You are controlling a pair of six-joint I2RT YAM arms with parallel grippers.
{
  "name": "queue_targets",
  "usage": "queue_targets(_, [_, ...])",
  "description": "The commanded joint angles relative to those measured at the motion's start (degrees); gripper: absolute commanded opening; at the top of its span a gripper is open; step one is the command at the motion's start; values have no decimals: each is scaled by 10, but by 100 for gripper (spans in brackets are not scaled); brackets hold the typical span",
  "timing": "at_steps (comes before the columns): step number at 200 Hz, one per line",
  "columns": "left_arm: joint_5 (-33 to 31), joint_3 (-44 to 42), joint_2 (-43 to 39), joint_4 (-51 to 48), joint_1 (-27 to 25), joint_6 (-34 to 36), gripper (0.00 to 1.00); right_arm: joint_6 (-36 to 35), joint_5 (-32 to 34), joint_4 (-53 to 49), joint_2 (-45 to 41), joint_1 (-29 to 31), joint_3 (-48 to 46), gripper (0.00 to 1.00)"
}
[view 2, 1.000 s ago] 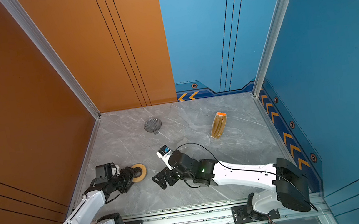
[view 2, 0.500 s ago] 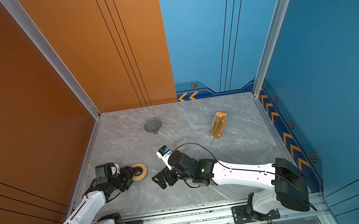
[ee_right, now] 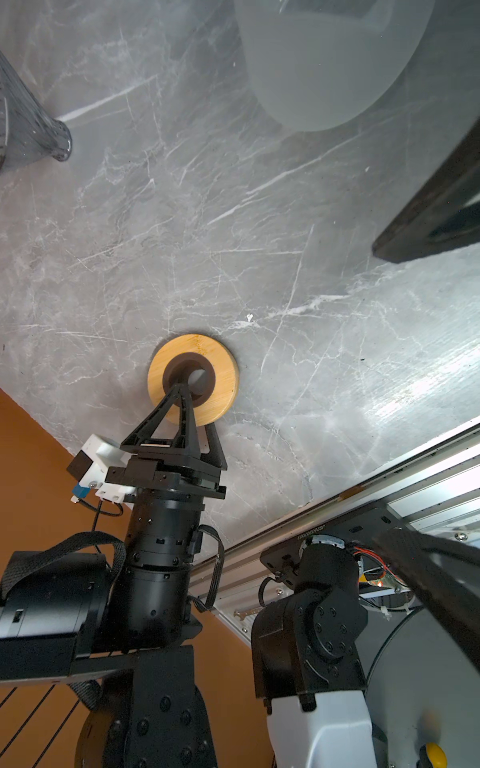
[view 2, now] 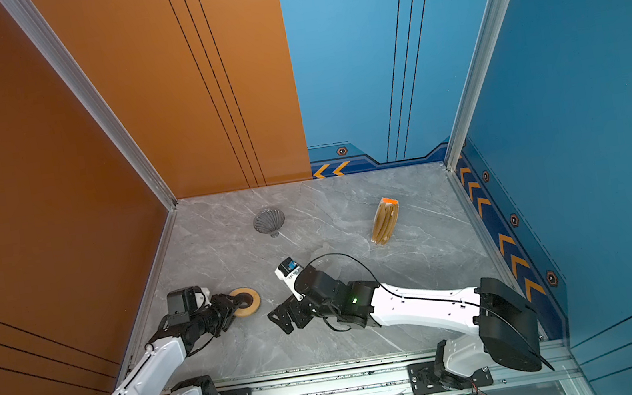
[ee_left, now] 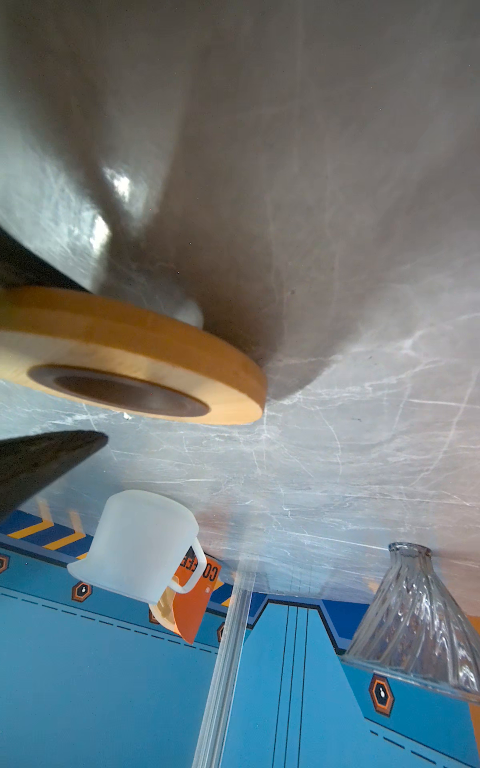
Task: Place the coffee filter in the dripper
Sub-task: 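Close the left gripper on the edge of the bamboo ring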
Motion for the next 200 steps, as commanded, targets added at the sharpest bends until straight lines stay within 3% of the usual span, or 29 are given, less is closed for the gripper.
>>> queue_targets(1, [13,15,-7,-11,4,6,42,1,10,-3,5,-1,10,99])
queue_targets(84, [8,24,-19,-30,3,12,30,5,17,2,2,0,-1,98])
queue_targets(200, [6,34,16,-2,0,7,21,-5,12,-25,11,-3,19,99])
